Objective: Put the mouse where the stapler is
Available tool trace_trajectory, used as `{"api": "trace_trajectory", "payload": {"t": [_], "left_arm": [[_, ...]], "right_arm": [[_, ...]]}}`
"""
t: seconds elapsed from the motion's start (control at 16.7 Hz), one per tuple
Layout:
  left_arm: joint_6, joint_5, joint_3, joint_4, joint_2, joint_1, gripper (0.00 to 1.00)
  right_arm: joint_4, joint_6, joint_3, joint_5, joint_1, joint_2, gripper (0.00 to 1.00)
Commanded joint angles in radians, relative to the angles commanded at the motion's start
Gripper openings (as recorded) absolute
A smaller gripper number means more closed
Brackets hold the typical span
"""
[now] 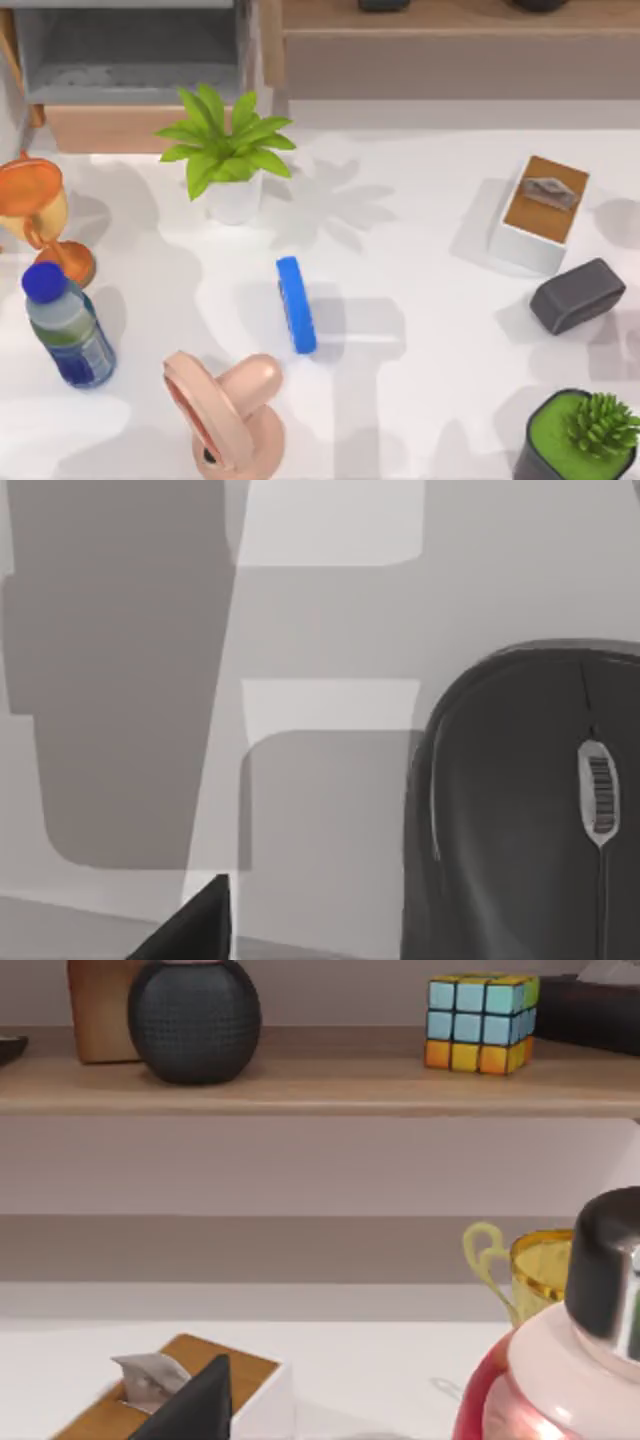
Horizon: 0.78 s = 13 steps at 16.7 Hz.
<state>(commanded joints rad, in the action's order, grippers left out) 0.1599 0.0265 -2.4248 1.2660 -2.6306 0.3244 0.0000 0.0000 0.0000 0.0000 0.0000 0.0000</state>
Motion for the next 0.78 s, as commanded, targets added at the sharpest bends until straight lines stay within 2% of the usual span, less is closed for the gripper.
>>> {"api": "trace_trajectory", "payload": {"t": [0.18,0.78], "left_arm": [[0.000,0.000,0.002,-0.002,0.000,-0.001,1.00],[0.000,0.000,0.002,-0.002,0.000,-0.001,0.25]], "right_arm": [[0.000,0.000,0.000,0.000,0.000,0.000,1.00],[0.000,0.000,0.000,0.000,0.000,0.000,1.00]]}}
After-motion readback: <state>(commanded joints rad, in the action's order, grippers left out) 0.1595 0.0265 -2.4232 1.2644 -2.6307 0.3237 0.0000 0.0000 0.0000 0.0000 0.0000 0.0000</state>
